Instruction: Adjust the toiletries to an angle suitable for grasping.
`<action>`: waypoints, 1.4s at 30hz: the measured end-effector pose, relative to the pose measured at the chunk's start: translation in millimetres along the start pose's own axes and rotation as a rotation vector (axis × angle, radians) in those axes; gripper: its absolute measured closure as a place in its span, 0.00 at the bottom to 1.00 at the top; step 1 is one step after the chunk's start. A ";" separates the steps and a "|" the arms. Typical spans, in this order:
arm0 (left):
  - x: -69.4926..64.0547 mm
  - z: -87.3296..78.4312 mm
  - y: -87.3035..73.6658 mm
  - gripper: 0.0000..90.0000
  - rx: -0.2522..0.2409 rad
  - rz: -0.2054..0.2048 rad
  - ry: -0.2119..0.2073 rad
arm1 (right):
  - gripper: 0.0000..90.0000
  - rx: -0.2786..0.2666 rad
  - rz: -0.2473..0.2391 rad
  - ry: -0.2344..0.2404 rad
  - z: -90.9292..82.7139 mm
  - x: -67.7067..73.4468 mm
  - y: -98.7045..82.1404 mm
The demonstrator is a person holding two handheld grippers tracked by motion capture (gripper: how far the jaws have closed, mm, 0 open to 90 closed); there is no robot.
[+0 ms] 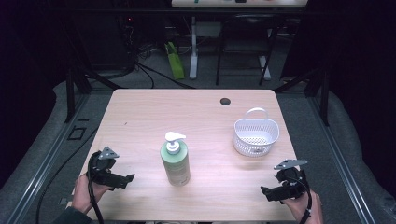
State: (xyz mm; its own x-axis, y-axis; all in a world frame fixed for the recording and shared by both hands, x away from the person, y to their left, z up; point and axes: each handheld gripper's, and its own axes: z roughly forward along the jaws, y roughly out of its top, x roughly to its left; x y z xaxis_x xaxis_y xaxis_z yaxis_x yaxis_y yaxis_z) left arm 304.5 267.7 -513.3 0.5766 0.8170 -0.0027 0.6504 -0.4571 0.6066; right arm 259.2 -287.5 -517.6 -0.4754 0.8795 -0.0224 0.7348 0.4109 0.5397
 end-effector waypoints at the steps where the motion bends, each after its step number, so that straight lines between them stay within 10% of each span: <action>1: -0.8 -0.4 0.5 0.00 -0.002 0.003 -0.004 | 0.01 0.000 -0.001 0.000 -0.1 0.4 0.0; 42: -79.0 14.2 53.0 0.00 -0.207 0.129 -0.204 | 0.01 0.019 -0.010 0.002 4.5 -1.6 -2.1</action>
State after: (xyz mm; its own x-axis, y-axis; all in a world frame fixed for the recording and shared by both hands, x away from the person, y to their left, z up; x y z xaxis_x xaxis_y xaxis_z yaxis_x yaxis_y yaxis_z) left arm 300.5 173.9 -492.2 0.7487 0.6601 -0.0616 0.4629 -0.4540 0.7613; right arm 260.5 -288.7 -522.5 -0.4839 0.8747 -0.0264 0.7388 0.4246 0.5233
